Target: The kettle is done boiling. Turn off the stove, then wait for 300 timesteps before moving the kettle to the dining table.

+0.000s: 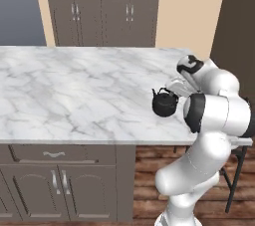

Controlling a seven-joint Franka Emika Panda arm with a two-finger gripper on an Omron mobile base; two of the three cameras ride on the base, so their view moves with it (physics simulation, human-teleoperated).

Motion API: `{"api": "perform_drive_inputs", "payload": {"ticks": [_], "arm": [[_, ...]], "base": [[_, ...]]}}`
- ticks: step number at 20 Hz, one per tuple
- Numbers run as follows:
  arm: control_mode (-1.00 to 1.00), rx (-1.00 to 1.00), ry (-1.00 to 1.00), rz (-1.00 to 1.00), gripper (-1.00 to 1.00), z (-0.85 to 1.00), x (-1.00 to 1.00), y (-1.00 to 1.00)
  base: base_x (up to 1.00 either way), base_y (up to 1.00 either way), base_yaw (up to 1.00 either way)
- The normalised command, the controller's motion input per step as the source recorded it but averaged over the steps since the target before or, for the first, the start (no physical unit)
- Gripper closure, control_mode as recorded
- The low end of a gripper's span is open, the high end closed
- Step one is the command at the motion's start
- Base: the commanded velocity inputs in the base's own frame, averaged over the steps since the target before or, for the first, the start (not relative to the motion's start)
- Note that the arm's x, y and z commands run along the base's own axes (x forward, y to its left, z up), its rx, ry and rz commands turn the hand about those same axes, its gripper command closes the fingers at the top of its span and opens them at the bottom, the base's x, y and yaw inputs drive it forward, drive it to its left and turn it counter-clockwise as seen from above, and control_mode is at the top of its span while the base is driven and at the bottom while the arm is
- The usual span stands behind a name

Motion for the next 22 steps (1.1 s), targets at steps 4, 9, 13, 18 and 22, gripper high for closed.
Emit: {"api": "perform_drive_inputs", "payload": {"ticks": [4, 9, 13, 18, 22], "arm": [[-1.00, 0.02, -0.04, 0.07, 1.00, -0.25, 0.42, -0.41], [-1.00, 0.04, -0.06, 0.09, 1.00, -0.25, 0.36, -0.41], [-1.00, 0.04, -0.01, 0.08, 1.00, -0.17, 0.37, -0.33], [-1.00, 0.05, 0.00, 0.10, 1.00, -0.16, 0.43, -0.29], [-1.00, 0.05, 0.00, 0.09, 1.00, -0.16, 0.48, -0.22]], "base": [[0.00, 0.00, 0.00], [0.00, 0.00, 0.00], [0.00, 0.00, 0.00], [0.00, 0.00, 0.00], [0.00, 0.00, 0.00]]}}
